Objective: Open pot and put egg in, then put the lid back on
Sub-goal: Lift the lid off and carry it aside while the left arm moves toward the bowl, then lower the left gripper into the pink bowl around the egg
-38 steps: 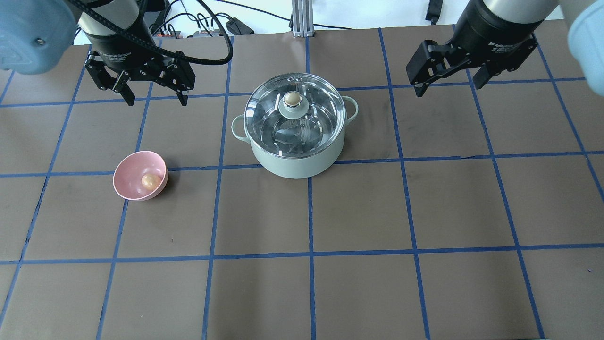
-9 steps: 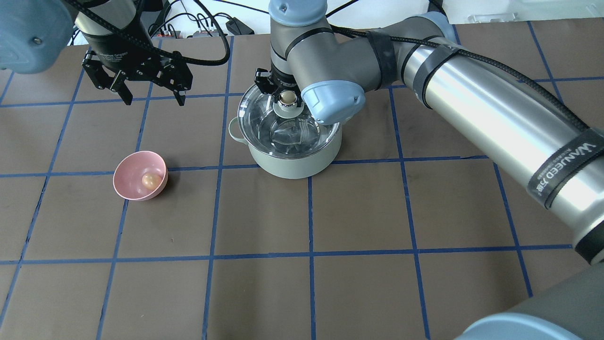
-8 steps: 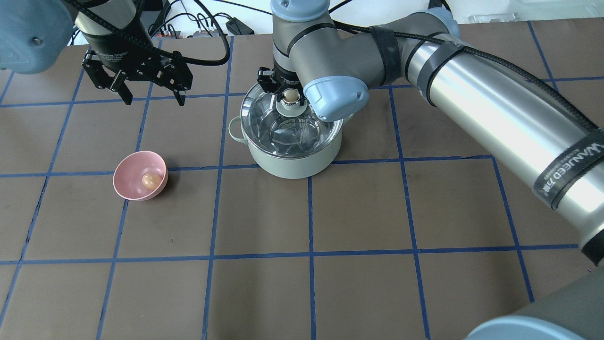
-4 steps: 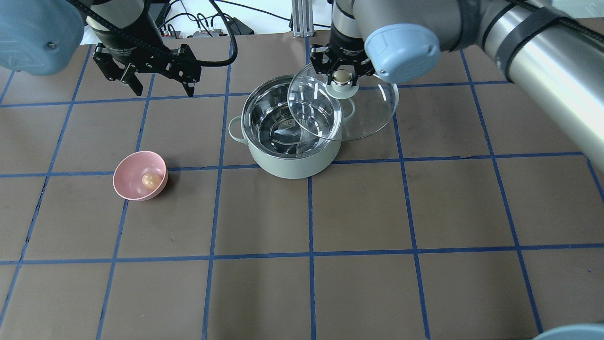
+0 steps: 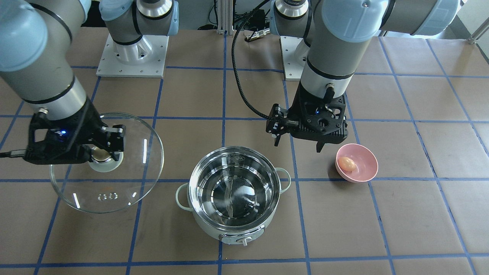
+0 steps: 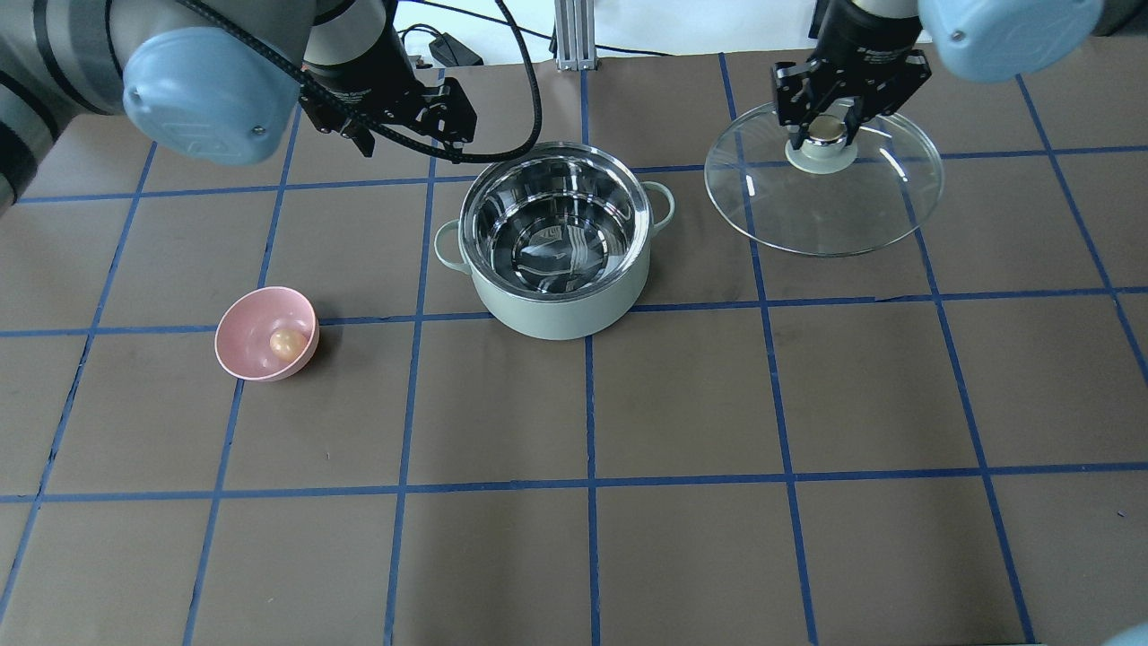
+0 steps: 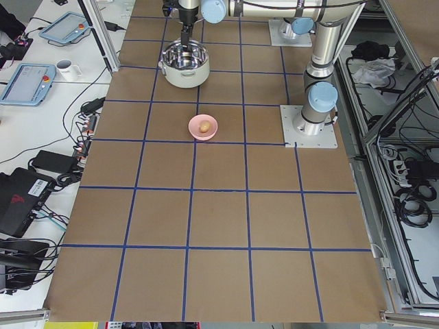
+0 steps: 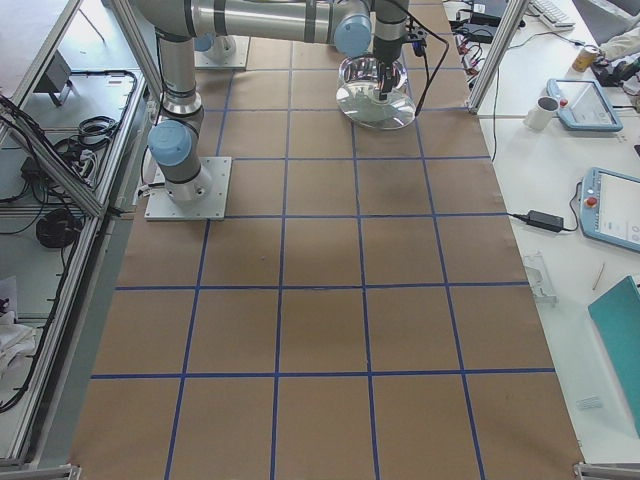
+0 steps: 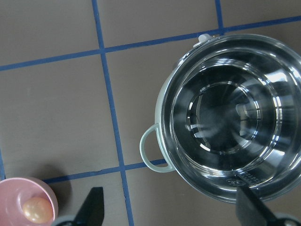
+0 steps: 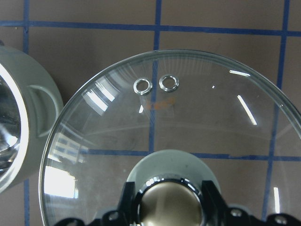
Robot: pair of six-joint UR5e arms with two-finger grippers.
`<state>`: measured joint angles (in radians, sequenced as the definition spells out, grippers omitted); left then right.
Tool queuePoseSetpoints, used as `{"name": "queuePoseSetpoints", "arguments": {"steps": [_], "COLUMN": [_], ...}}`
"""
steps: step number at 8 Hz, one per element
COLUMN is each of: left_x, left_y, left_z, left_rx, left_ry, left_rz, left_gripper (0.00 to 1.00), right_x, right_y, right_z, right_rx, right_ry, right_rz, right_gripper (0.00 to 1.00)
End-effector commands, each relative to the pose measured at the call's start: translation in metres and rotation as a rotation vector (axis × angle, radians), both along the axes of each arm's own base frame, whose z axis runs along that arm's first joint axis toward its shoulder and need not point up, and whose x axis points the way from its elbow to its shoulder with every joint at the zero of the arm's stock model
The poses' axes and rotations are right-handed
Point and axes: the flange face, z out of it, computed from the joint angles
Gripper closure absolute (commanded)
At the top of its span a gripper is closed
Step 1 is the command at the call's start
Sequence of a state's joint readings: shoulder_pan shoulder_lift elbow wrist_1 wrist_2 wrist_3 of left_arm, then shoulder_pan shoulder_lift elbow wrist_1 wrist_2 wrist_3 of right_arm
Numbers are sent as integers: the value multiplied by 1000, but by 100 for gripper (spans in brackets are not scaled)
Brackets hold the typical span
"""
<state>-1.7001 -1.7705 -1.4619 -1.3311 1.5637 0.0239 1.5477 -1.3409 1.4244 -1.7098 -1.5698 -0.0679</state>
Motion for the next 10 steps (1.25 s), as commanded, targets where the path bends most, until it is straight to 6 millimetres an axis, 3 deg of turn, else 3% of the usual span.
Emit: {"name": "queuePoseSetpoints", "arguments": {"steps": [1, 2, 3, 4, 5, 6, 7, 9, 10], "left_x": [-13, 4, 41, 106, 168, 187, 199, 215, 229], "left_y": [4, 7, 7, 7, 12, 18, 18, 4, 0], "left_z": [-5, -12, -33, -59, -91, -103, -120, -185, -200], "left_rx": [-1, 58, 134, 193, 261, 289, 321, 440, 460], "left_ry": [-14, -27, -40, -39, -18, -16, -11, -77, -70], "left_rz": [-30, 0, 46, 57, 97, 127, 127, 120, 132], "left_gripper": [0, 0, 0, 0, 0, 0, 0, 2, 3], "right_x": [-63, -67, -76, -101, -119, -131, -138, -134, -133], "right_y": [13, 18, 28, 40, 63, 86, 94, 98, 98], "right_z": [17, 19, 33, 52, 72, 94, 97, 93, 94], "right_rx": [34, 36, 25, 6, 25, 14, 31, 49, 40], "right_ry": [36, 60, 74, 71, 69, 78, 68, 42, 39], "right_rz": [-20, -27, -34, -6, 12, 12, -5, -5, -8], "right_gripper": [100, 100, 100, 100, 100, 100, 100, 100, 100]}}
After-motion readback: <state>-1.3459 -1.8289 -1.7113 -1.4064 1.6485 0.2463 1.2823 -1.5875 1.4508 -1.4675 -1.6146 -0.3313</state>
